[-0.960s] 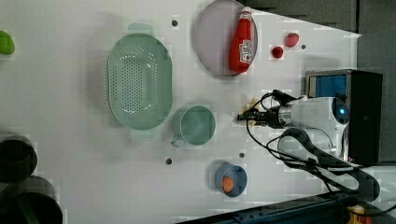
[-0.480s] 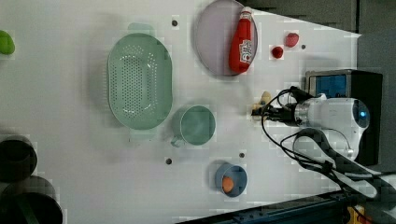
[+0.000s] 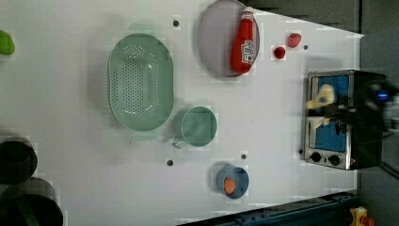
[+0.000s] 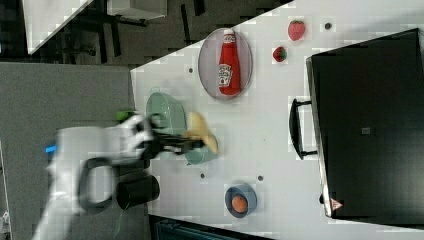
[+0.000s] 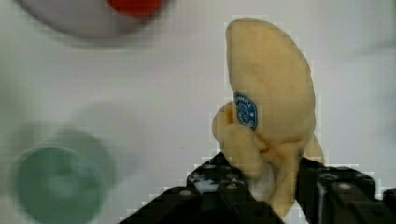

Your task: Pick Banana and place it in mug.

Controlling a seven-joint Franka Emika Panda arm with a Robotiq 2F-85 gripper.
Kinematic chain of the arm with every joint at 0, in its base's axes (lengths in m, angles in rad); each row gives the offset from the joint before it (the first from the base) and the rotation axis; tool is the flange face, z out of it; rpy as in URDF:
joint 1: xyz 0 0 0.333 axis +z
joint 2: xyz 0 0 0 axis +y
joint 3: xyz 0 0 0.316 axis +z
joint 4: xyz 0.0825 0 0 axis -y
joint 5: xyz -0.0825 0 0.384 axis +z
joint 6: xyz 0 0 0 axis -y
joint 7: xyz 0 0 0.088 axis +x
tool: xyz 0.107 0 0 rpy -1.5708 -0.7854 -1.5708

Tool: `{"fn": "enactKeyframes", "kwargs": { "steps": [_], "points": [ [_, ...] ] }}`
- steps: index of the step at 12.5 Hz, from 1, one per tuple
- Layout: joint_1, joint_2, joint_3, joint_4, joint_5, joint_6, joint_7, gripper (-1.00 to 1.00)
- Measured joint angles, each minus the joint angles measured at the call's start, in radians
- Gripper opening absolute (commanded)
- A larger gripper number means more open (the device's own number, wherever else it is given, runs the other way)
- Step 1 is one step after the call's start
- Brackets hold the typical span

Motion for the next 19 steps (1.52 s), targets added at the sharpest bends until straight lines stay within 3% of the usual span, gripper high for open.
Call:
{"fn": "enactKeyframes", "kwargs": {
  "steps": [2, 4, 5, 9, 11, 15, 18, 19],
  "points": [
    [0.0, -0.069, 0.048, 0.078, -0.01, -0.083, 0.049, -0.37],
    [-0.009, -0.105, 0.129, 0.084, 0.075, -0.101, 0.143, -0.37],
    [0.002, -0.074, 0.233, 0.082, 0.076, -0.09, 0.254, -0.37],
    [0.046, 0.096, 0.411, 0.02, 0.133, -0.058, 0.522, -0.37],
    [0.055, 0.18, 0.457, 0.004, 0.099, 0.072, 0.607, -0.37],
    [0.055, 0.195, 0.436, -0.139, 0.07, 0.29, 0.708, -0.36],
    [0.052, 0.275, 0.427, -0.205, 0.062, 0.379, 0.714, 0.32],
    [0.059, 0.29, 0.433, -0.203, 0.068, 0.385, 0.714, 0.74]
  ]
}}
